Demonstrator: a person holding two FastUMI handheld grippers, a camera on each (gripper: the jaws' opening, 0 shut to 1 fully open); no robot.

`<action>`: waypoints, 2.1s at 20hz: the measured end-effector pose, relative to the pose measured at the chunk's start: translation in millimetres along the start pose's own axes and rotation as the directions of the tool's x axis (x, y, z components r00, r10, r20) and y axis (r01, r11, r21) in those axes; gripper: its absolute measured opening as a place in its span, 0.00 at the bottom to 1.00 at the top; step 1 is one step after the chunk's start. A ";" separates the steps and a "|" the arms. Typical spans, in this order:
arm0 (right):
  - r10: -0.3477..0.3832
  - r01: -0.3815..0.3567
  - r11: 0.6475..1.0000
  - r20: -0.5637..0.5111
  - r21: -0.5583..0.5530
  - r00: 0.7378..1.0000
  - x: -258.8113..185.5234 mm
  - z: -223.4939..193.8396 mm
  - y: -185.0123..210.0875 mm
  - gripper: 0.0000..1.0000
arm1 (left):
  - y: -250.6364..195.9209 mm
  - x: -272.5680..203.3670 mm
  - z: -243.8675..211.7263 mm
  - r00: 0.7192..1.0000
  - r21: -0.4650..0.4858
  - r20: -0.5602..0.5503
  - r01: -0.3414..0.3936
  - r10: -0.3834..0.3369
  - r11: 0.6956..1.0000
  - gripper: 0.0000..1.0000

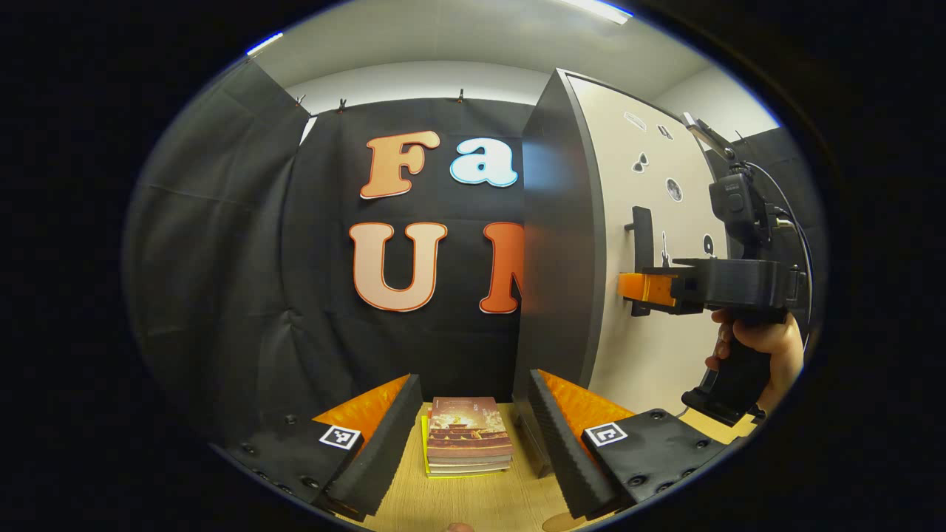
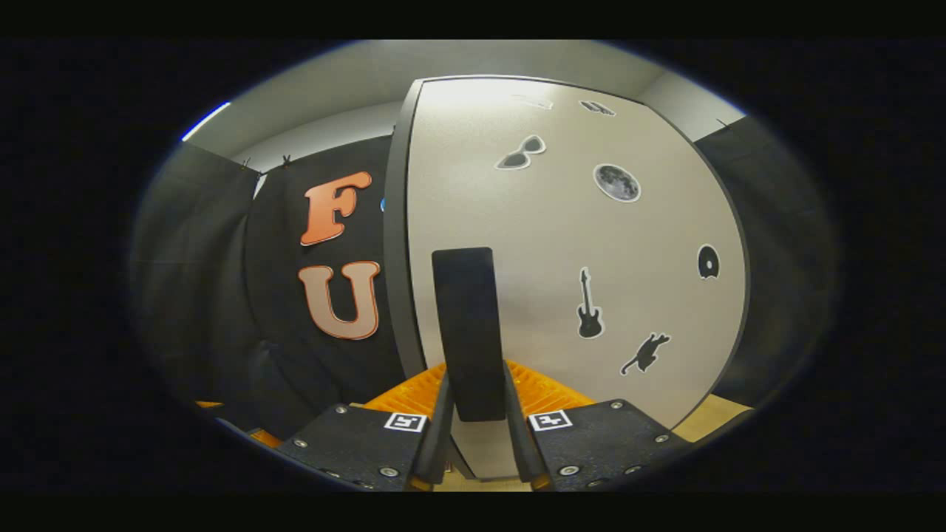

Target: Open the cabinet door with the right hand, grasp the bottle in the cabinet with the left hand and place it on the coaster, then close the cabinet door with the right hand.

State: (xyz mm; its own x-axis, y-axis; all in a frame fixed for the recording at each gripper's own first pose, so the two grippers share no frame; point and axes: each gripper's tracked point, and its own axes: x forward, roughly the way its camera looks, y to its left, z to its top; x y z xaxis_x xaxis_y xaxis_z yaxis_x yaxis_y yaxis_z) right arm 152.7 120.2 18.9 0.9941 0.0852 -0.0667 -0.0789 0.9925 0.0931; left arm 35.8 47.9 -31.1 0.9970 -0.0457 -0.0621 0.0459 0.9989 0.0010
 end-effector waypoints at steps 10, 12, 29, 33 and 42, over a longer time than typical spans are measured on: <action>-0.036 0.036 0.999 0.021 -0.018 0.999 -9.5 0.9 -3.8 0.17 | -3.2 14.8 -3.3 0.999 -0.003 -0.006 0.051 -0.051 0.999 0.94; -0.029 0.029 0.999 0.037 -0.023 0.999 -15.3 2.0 -6.3 0.14 | -7.4 11.3 0.1 0.999 0.005 0.001 0.040 -0.040 0.999 0.94; 0.239 -0.239 0.971 0.049 -0.019 0.970 -85.0 5.9 -30.1 0.13 | -96.9 -130.4 8.5 0.972 -0.075 0.031 -0.232 0.234 0.970 0.95; 0.221 -0.221 0.975 0.048 -0.007 0.974 -92.3 5.3 -39.0 0.12 | -110.6 -128.5 16.1 0.975 -0.043 0.033 -0.218 0.219 0.975 0.94; 0.047 -0.047 0.999 0.063 0.006 0.997 -104.7 7.6 -81.6 0.11 | -184.8 -85.9 32.2 0.997 -0.008 0.072 -0.007 0.007 1.000 0.94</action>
State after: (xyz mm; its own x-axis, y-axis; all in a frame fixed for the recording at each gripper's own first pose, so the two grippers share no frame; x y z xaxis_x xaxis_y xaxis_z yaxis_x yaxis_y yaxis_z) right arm 55.6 29.7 25.8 0.9920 0.1260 0.0008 -0.1254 0.9868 0.1024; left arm -56.3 -132.9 6.2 0.9992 -0.0388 0.0098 0.0389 0.9992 -0.0064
